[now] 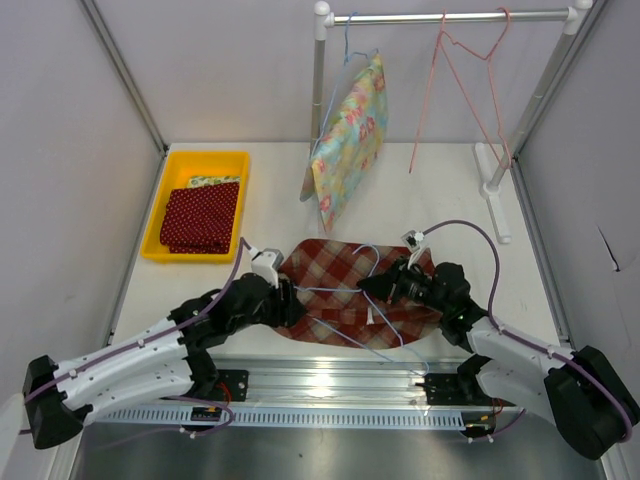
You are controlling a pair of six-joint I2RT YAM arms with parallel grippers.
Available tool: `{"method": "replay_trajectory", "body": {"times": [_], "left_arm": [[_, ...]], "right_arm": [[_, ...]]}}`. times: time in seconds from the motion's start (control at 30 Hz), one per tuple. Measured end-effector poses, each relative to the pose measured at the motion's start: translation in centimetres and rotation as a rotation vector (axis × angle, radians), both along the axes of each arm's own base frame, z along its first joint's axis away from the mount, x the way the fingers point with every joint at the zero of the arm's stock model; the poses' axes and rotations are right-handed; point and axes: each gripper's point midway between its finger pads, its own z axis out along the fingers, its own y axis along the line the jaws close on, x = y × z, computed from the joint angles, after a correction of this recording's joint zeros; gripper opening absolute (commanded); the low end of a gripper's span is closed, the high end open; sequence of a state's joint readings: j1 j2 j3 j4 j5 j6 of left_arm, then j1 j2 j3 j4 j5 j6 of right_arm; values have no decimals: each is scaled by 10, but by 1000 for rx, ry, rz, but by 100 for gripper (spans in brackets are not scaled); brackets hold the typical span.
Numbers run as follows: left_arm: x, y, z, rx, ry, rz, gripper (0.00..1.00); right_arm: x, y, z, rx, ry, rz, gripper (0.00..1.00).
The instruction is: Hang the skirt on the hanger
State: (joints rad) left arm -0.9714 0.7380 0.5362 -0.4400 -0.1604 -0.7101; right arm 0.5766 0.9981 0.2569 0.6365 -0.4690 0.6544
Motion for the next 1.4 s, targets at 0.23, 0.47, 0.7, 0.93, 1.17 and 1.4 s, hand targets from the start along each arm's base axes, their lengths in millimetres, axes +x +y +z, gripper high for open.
{"method": "replay_trajectory", "body": {"times": [0.23,0.47,0.7,0.93,1.17,1.4], "left_arm": [[8,0,-22,89,21,26,59],[5,-1,-43,182,41,11,59],[11,-6,-47,210,37,13,60],[12,-6,-59,257,47,8,59],[15,-3,-70,320,39,15,55],[20,-5,-76,370,22,5,36]], "right_arm": [[-11,3,-16,-26,28,22,0],[-9,2,-19,-38,19,12,0],[-6,2,-31,-62,50,7,0],[-4,2,-31,-58,43,2,0],[-2,1,-32,-61,47,-3,0],[-1,-1,-32,-61,48,-9,0]]}}
